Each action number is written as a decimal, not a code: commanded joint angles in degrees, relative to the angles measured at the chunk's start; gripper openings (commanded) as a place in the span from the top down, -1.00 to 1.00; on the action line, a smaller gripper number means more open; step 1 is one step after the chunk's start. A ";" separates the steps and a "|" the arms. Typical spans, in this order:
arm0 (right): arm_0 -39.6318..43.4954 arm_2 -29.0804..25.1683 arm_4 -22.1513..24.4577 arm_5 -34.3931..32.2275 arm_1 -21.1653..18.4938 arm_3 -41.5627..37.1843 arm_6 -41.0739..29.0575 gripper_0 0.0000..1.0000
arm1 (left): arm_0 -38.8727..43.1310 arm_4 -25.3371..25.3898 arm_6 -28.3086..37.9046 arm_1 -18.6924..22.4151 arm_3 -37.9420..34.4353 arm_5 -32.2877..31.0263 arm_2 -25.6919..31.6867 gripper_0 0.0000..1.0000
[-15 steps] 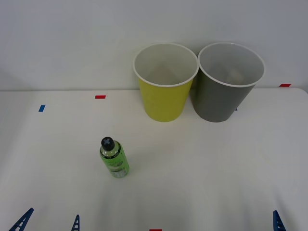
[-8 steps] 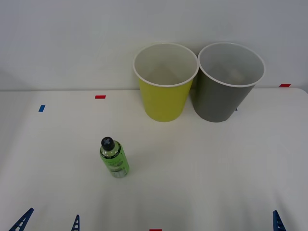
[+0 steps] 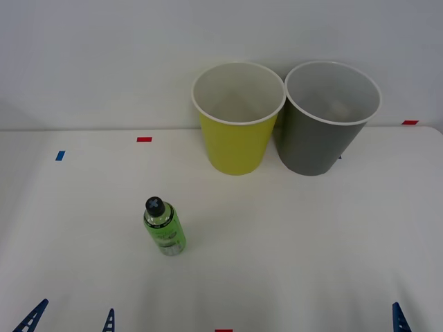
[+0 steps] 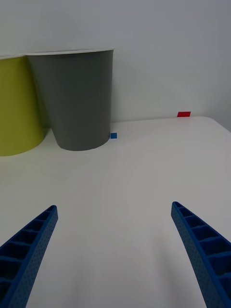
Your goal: Put cans in the gray bin and PET bottles in the light green bin.
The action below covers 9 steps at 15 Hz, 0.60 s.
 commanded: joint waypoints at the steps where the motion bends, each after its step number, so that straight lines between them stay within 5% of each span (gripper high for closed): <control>1: 0.00 0.00 0.00 0.00 0.00 0.00 0.00 -0.59 | 0.00 0.00 0.00 0.00 0.00 0.00 0.00 -1.00; 9: 0.00 0.00 0.00 0.00 0.00 0.00 0.00 -0.60 | 0.00 0.00 0.00 0.00 0.00 0.00 0.00 -1.00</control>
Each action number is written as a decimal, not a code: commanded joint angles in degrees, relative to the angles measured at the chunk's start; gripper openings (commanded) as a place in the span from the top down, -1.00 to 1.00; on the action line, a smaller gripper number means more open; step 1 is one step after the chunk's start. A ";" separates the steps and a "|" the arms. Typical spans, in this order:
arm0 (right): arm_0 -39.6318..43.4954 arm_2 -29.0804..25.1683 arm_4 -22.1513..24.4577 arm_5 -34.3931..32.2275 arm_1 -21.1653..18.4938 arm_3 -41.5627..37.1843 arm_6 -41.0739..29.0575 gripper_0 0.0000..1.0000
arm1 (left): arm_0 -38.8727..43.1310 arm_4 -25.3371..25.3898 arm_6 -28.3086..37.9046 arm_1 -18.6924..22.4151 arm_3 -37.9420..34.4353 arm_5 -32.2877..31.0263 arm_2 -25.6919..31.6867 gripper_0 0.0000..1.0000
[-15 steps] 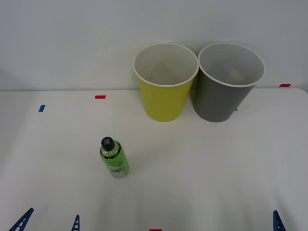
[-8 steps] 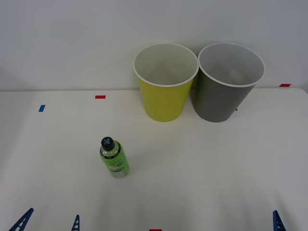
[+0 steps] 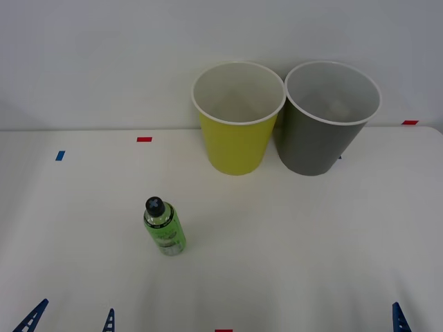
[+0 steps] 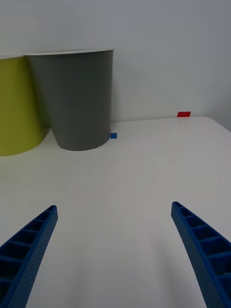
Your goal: Put cans in the gray bin and PET bottles in the light green bin.
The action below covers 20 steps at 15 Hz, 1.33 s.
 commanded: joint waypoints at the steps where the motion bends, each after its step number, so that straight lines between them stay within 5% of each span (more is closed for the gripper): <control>1: 0.00 0.00 0.00 0.00 0.00 0.00 0.00 -0.60 | 0.00 0.00 0.00 0.00 0.00 0.00 0.00 -1.00; 20: 0.00 0.00 0.00 0.00 0.00 0.00 0.00 -0.60 | -1.76 -0.18 0.00 -0.09 2.64 1.05 -0.62 -1.00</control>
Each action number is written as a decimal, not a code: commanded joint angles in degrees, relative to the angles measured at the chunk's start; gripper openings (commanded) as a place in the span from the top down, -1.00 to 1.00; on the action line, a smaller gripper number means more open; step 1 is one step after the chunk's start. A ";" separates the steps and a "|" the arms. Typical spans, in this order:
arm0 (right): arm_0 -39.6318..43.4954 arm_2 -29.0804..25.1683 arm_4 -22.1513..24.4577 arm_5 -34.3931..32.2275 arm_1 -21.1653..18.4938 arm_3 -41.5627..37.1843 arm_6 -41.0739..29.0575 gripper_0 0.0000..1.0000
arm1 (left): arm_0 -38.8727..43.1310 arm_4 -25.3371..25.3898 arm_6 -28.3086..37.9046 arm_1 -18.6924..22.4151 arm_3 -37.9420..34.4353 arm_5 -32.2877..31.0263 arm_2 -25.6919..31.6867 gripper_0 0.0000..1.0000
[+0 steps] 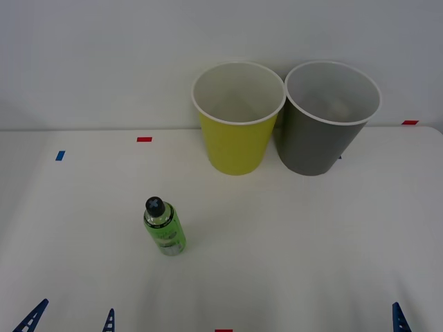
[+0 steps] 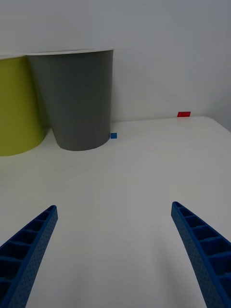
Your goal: Put cans in the gray bin and PET bottles in the light green bin.
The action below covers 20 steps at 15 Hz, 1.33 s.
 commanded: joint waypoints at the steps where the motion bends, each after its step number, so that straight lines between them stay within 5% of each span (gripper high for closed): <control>1: 0.00 0.00 0.00 0.00 0.00 0.00 0.00 -0.60 | -2.46 -0.18 0.09 1.05 3.25 0.26 -0.44 -1.00; 5: 0.00 0.00 0.00 0.00 0.00 0.00 0.00 -0.60 | -5.01 0.18 0.44 4.83 3.78 -1.76 -0.09 -1.00; 10: 0.00 0.00 0.00 0.00 0.00 0.00 0.00 -0.60 | -14.41 2.81 1.32 15.47 8.26 -2.64 -2.90 -1.00; 13: 0.00 0.00 0.00 0.00 0.00 0.00 0.00 -0.60 | -21.97 9.84 1.32 21.01 10.63 -3.25 -8.79 -1.00; 20: 0.00 0.00 0.00 0.00 0.00 0.00 0.00 -0.59 | -36.91 12.57 1.41 24.52 15.82 -3.16 -17.67 -1.00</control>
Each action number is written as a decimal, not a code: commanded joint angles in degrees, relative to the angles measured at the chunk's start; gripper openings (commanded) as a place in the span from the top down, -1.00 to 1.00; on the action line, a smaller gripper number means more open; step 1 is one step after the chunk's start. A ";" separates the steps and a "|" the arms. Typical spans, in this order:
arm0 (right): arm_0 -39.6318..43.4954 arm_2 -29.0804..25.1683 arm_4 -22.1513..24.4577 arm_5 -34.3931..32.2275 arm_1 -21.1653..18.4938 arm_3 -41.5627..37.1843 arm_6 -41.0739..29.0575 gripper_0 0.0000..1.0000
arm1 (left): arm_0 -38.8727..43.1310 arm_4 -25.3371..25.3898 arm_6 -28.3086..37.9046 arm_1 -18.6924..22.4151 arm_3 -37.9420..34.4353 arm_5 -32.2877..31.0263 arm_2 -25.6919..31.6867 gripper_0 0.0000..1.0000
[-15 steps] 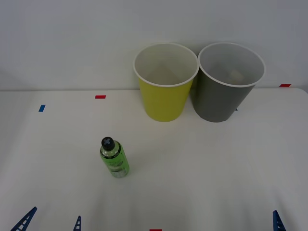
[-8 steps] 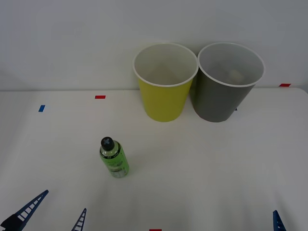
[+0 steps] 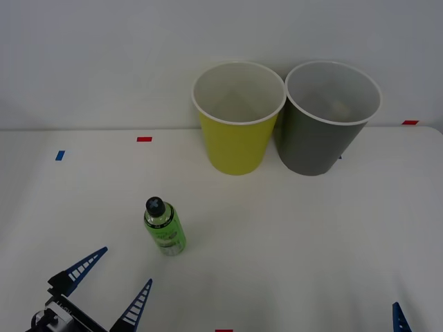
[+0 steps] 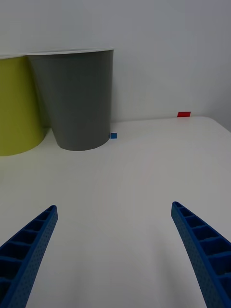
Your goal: Put cans in the gray bin and PET bottles in the light green bin.
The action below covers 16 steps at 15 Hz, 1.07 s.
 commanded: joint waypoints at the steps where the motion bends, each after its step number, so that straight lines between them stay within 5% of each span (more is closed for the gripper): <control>1: 0.00 0.00 0.00 0.00 0.00 -0.01 0.00 -0.60 | -6.10 1.17 0.18 0.69 1.74 0.05 -3.14 -1.00; 16: 0.00 0.00 0.00 0.00 0.00 -0.01 0.00 -0.60 | -21.65 7.24 0.97 0.25 1.83 7.70 -10.17 -1.00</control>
